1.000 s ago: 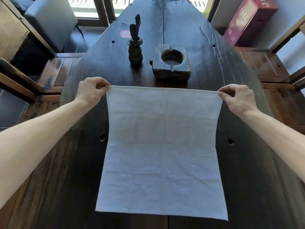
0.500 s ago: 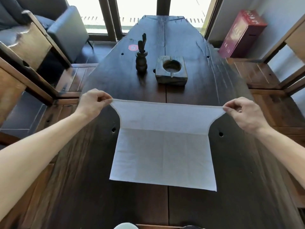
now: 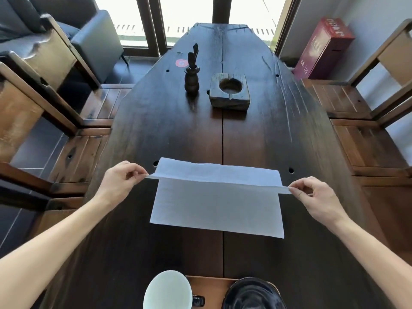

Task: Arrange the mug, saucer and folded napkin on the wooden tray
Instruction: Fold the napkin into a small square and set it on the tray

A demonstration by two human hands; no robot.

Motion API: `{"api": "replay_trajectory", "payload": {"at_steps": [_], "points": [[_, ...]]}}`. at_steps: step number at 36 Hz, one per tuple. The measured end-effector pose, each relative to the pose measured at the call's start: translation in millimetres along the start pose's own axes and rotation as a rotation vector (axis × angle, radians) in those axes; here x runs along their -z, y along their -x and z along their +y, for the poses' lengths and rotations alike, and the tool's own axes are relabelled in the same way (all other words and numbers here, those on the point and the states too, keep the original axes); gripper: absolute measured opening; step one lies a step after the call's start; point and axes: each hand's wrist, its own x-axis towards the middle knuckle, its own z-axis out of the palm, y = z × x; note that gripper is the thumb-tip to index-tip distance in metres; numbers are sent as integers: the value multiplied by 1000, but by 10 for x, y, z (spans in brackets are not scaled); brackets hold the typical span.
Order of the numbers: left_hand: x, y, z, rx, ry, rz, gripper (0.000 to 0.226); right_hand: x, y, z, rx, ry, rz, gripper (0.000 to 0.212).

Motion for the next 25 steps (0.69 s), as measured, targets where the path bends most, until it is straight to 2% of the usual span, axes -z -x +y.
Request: {"api": "replay_trajectory", "payload": {"at_steps": [16, 25], "points": [[-396, 571, -345, 116, -6, -121, 13, -321, 427, 367, -46, 116, -119, 12], [-571, 797, -526, 54, -168, -103, 8, -532, 539, 586, -89, 141, -198, 22]]}}
